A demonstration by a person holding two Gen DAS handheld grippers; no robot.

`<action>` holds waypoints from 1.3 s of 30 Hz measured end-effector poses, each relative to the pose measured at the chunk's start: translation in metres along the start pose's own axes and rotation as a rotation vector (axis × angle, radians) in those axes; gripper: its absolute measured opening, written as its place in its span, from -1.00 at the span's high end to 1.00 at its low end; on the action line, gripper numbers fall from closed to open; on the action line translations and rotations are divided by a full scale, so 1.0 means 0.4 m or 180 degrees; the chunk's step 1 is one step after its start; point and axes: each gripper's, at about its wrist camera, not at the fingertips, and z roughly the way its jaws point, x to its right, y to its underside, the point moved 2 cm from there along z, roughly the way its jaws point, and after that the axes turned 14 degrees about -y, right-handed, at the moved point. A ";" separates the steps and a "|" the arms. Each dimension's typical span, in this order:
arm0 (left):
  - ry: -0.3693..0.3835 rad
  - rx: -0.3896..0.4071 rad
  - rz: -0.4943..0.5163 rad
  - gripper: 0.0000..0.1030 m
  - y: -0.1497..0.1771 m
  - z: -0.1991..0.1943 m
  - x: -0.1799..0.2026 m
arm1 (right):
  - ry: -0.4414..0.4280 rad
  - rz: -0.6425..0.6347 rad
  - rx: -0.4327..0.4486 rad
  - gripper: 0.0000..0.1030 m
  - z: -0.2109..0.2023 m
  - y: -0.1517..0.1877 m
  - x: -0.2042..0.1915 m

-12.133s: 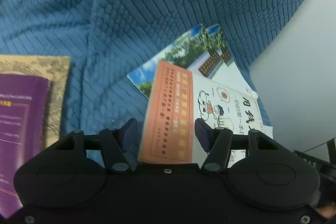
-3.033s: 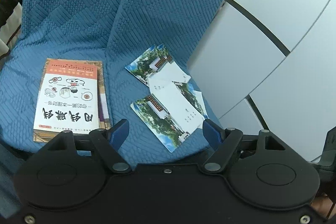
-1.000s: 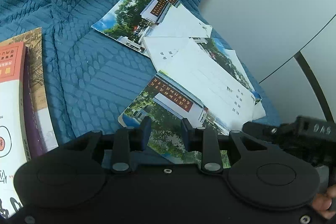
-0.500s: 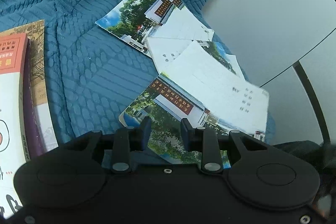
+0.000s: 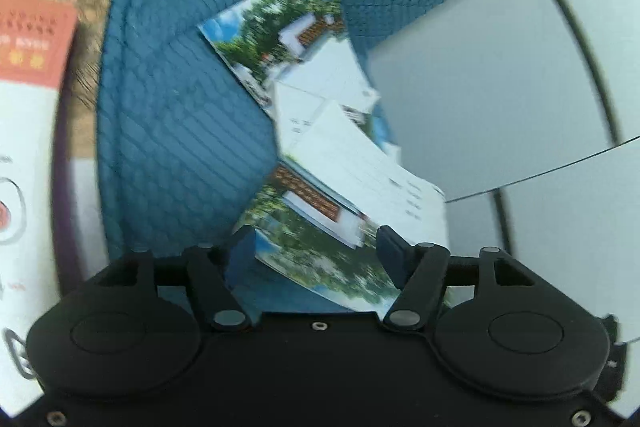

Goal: Organize objects
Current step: 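Close the right gripper on a brochure edge while the left gripper grips beside it, then lift the brochures and carry them over the book stack with both grippers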

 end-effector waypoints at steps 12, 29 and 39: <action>0.0377 -0.0230 -0.0818 -0.37 -0.005 -0.004 -0.103 | -0.0053 -0.0057 0.0246 0.91 -0.008 -0.049 -0.076; 0.1122 -0.0499 -0.1613 0.12 0.040 0.086 -0.145 | -0.0220 0.0093 0.0193 0.91 -0.040 -0.002 -0.133; 0.1007 -0.0343 -0.1444 0.90 0.067 0.063 -0.101 | -0.0123 0.0010 0.0059 0.90 -0.093 -0.001 -0.112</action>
